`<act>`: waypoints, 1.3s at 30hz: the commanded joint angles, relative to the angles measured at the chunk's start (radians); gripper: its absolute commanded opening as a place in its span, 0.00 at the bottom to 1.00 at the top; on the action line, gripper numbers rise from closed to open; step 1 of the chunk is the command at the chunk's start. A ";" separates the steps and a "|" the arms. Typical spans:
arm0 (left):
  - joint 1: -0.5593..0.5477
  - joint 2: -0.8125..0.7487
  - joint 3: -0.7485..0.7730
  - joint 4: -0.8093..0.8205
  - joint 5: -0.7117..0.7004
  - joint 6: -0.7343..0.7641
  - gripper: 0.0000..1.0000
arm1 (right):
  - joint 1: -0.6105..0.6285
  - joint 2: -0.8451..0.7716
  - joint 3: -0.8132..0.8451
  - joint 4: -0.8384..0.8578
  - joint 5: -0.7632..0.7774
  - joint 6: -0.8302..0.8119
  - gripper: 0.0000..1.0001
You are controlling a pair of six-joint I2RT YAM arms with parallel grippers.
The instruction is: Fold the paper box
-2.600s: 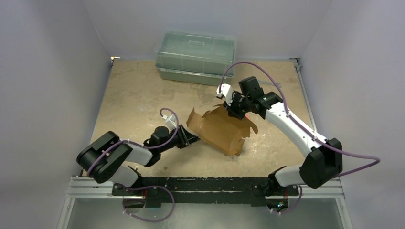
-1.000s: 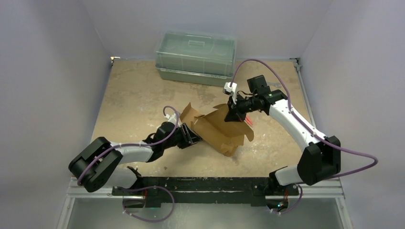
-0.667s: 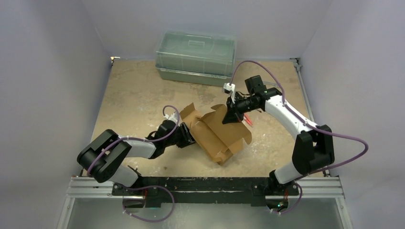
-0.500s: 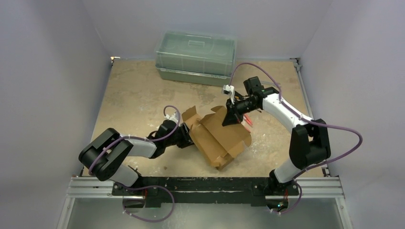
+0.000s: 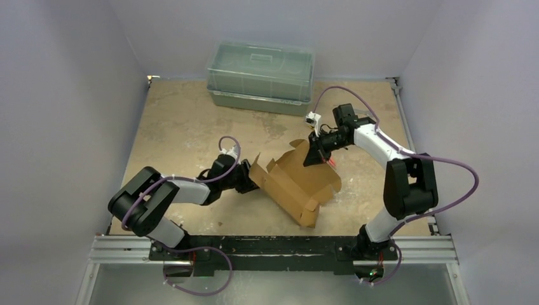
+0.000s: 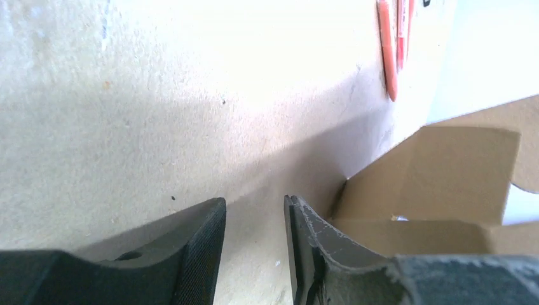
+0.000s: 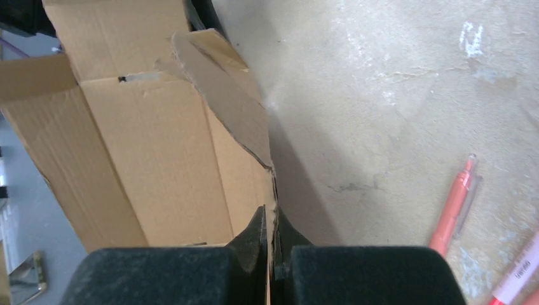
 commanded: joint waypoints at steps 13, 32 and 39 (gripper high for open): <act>0.129 -0.297 0.101 -0.444 -0.108 0.237 0.49 | -0.021 -0.292 -0.034 0.110 0.261 -0.038 0.00; 0.310 -0.370 0.139 -0.172 0.202 0.334 0.67 | 0.057 -0.415 0.073 0.034 0.438 -0.282 0.00; 0.310 -0.443 0.123 -0.246 0.145 0.319 0.66 | 0.207 -0.477 0.027 0.176 0.719 -0.259 0.00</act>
